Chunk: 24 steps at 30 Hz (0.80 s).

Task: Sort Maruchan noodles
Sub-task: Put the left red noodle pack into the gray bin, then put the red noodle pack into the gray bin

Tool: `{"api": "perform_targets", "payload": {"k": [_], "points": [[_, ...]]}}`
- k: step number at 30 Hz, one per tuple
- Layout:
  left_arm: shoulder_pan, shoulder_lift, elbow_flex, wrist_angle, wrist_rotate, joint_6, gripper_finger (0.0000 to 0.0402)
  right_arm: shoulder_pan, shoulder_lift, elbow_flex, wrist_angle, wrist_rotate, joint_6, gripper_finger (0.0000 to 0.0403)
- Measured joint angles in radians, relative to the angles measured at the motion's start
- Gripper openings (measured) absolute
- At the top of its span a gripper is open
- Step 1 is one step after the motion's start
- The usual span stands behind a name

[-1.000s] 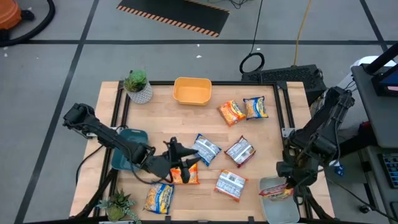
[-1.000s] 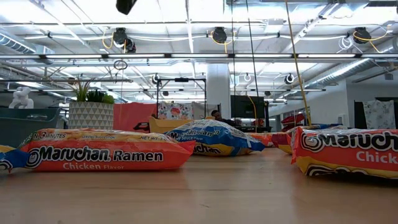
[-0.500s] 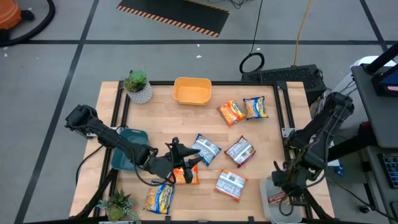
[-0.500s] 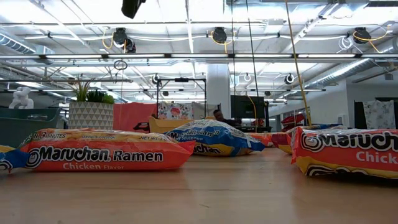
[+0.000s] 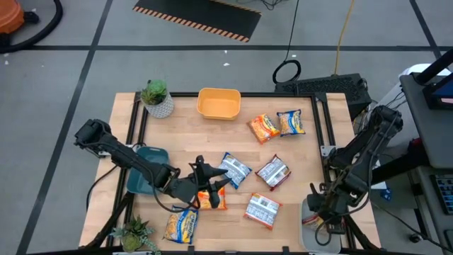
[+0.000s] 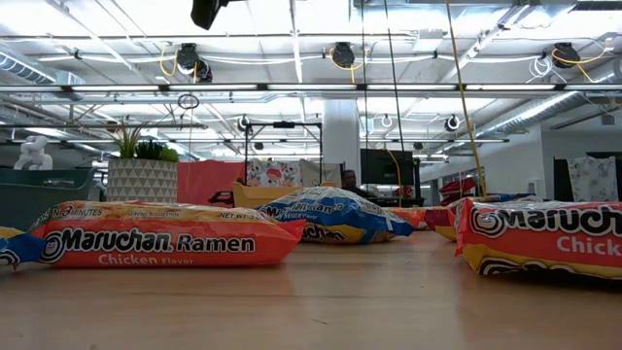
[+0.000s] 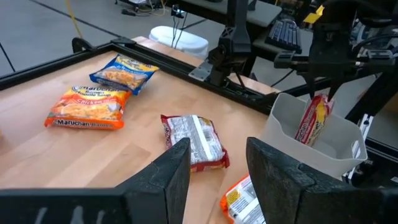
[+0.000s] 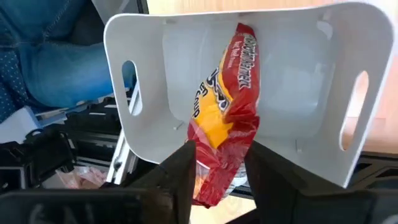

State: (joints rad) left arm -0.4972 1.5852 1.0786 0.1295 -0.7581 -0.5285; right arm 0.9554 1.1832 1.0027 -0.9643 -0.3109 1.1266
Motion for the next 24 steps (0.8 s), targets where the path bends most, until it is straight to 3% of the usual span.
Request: {"api": "perform_targets", "payload": {"k": [15,24], "points": [[0.006,0.000,0.000,-0.103,0.000,-0.087,0.0161,0.002,-0.176,0.004,-0.062,0.184,-0.132,0.0141],[0.005,0.004,0.000,-0.165,0.000,-0.160,0.0161,0.002,-0.241,0.004,-0.057,0.524,-0.249,0.0142]]}}
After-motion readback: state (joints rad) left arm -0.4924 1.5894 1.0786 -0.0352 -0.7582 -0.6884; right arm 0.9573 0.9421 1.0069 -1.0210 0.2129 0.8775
